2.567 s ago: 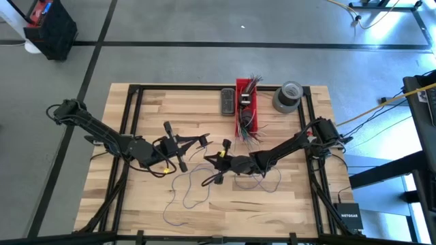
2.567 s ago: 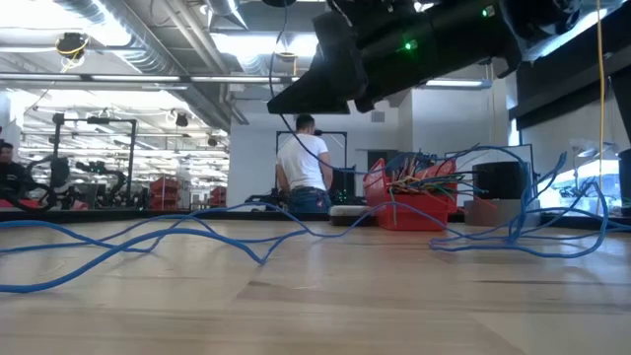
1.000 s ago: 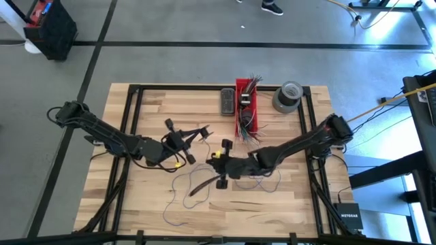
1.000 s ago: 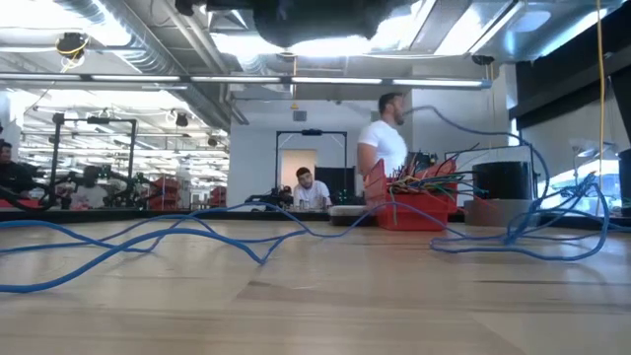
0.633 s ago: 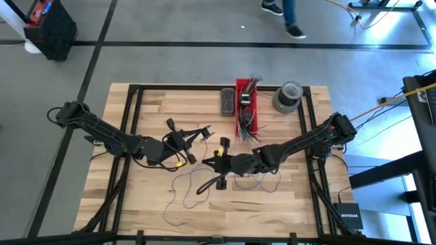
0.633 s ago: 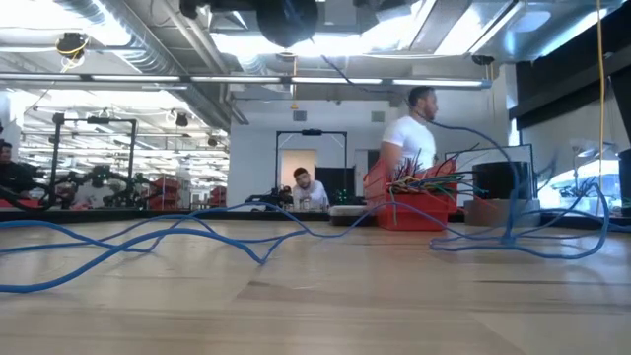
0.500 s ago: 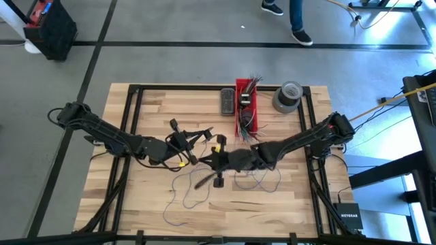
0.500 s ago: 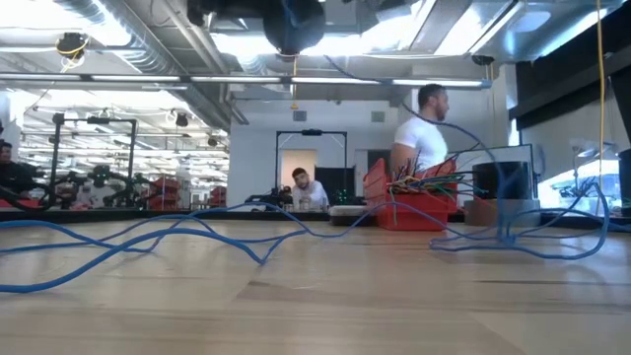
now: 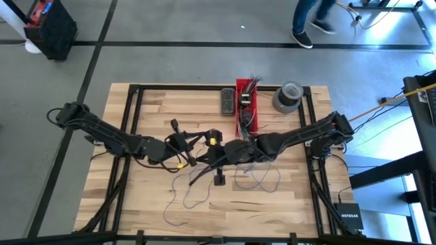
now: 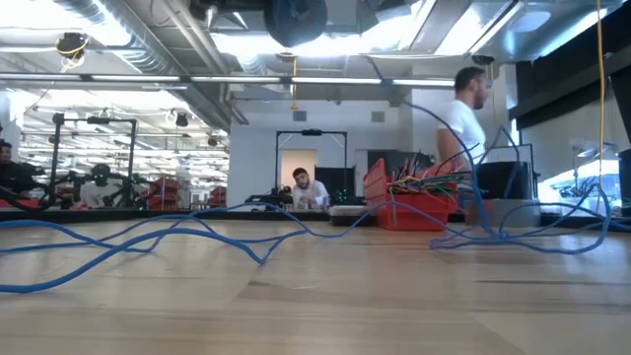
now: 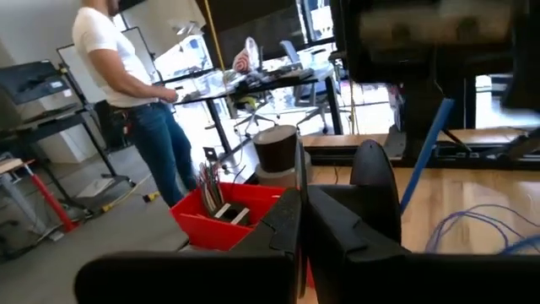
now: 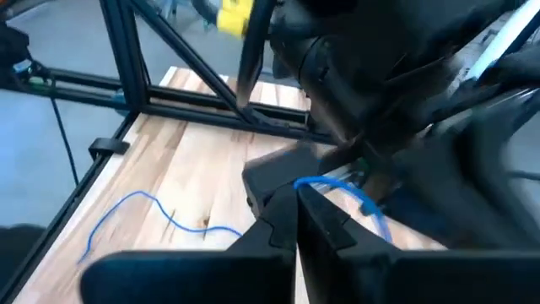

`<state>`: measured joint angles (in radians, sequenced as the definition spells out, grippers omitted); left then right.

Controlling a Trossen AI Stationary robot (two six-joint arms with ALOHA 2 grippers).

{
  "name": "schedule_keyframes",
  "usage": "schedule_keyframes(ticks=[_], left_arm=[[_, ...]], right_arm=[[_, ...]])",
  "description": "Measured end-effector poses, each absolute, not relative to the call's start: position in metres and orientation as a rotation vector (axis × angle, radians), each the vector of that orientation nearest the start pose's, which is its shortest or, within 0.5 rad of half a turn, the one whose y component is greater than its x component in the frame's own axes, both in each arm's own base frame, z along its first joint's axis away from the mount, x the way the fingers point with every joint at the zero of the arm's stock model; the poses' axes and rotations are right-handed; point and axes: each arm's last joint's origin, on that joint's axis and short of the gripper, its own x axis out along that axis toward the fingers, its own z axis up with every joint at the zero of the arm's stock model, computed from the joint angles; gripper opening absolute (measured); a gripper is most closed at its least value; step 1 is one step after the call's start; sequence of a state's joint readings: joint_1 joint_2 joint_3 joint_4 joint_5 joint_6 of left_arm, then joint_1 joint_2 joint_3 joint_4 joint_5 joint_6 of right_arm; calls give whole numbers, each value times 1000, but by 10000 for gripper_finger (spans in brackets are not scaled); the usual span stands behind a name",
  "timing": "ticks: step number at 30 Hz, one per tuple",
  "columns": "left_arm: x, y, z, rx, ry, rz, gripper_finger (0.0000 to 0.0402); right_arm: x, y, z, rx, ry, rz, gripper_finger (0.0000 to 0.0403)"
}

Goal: Coil cords
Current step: Coil the blue wire into the black spool

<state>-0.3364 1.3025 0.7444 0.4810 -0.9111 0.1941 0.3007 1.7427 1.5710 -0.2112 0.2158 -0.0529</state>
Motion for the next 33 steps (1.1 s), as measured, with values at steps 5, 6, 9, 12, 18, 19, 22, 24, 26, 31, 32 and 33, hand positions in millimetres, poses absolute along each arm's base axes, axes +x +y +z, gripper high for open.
schedule_keyframes(ticks=[5,6,9,12,18,19,22,24,26,31,32,33], left_arm=[[267,-72,270,267,135,547,5],[267,-72,271,265,130,547,5],[267,-72,272,265,128,523,5],[266,-74,267,306,162,510,5],[258,-86,273,374,158,459,5],[255,-88,277,370,144,447,5],[244,-98,287,351,96,402,5],[237,-103,294,330,65,379,5],[232,-106,299,315,44,364,5],[230,-111,305,292,-14,342,5],[230,-111,305,293,-22,337,5],[230,-112,306,292,-30,333,5]], right_arm=[[380,119,382,-180,307,73,3],[379,120,384,-186,305,77,3],[377,120,388,-217,333,55,3],[370,115,391,-243,377,-5,3],[340,112,401,-315,474,-162,3],[333,112,402,-334,501,-198,3],[315,112,401,-378,579,-314,3],[306,113,394,-398,649,-364,3],[302,114,383,-400,713,-389,3],[305,116,338,-409,765,-427,3],[307,117,326,-408,759,-429,3],[309,118,314,-407,745,-427,3]])
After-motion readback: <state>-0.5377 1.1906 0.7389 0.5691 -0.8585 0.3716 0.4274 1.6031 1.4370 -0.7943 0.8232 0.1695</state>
